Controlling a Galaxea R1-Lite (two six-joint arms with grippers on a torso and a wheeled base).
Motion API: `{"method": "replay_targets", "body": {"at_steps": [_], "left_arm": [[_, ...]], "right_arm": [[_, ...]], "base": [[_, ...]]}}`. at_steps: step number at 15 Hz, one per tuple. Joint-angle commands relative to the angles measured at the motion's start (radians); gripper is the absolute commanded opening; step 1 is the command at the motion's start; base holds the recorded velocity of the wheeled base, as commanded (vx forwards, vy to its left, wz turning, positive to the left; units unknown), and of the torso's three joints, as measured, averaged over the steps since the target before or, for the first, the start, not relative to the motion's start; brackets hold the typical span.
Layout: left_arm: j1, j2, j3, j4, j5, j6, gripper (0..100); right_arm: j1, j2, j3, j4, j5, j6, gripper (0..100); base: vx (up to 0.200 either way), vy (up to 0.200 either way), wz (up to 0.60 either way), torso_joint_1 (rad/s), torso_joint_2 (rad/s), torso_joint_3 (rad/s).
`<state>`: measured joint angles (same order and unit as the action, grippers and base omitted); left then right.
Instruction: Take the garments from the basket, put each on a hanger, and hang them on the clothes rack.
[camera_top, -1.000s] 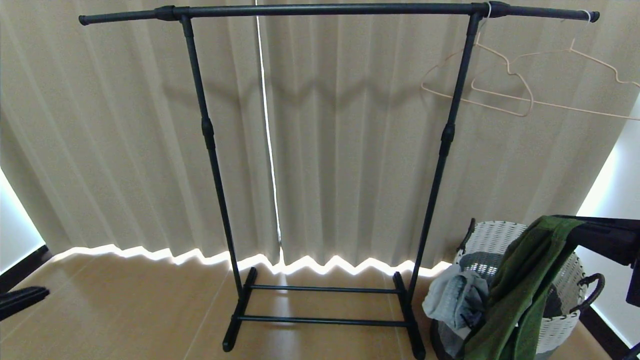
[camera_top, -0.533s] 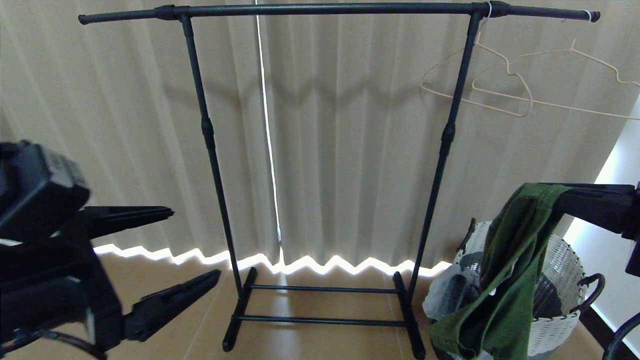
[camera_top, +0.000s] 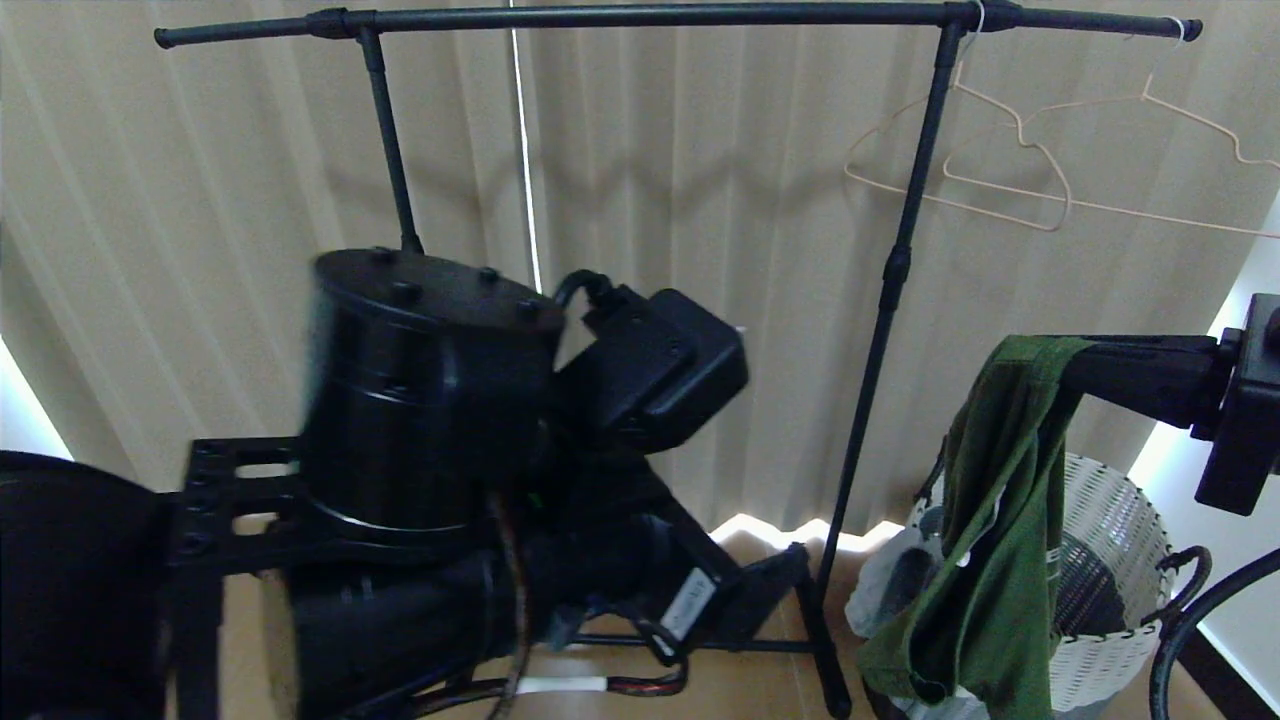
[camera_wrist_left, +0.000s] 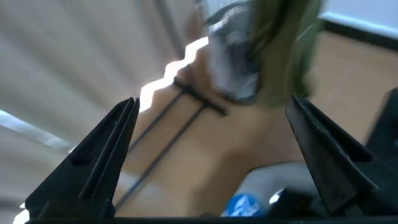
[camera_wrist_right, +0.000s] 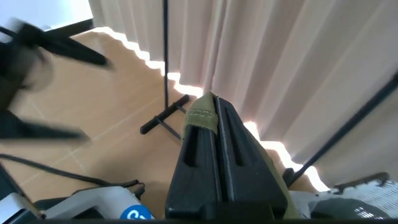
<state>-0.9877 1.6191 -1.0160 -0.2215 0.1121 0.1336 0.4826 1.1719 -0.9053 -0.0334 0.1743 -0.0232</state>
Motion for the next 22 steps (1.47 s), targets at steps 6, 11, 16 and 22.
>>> {"method": "replay_targets", "body": {"at_steps": [6, 11, 16, 22], "left_arm": [[-0.080, 0.306, -0.158, -0.113, 0.040, -0.135, 100], [-0.080, 0.372, -0.187, -0.114, 0.055, -0.180, 100], [-0.080, 0.439, -0.204, -0.113, 0.080, -0.190, 100], [-0.082, 0.443, -0.168, -0.104, 0.130, -0.186, 0]], "right_arm": [[0.059, -0.009, -0.006, -0.003, 0.001, 0.012, 0], [0.077, -0.048, -0.003, -0.002, 0.001, 0.017, 0], [0.077, -0.077, -0.004, -0.002, 0.001, 0.017, 0], [0.077, -0.097, -0.004, -0.002, -0.001, 0.017, 0]], "base": [[0.000, 0.000, 0.00, 0.000, 0.00, 0.000], [0.000, 0.000, 0.00, 0.000, 0.00, 0.000], [0.000, 0.000, 0.00, 0.000, 0.00, 0.000], [0.000, 0.000, 0.00, 0.000, 0.00, 0.000]]}}
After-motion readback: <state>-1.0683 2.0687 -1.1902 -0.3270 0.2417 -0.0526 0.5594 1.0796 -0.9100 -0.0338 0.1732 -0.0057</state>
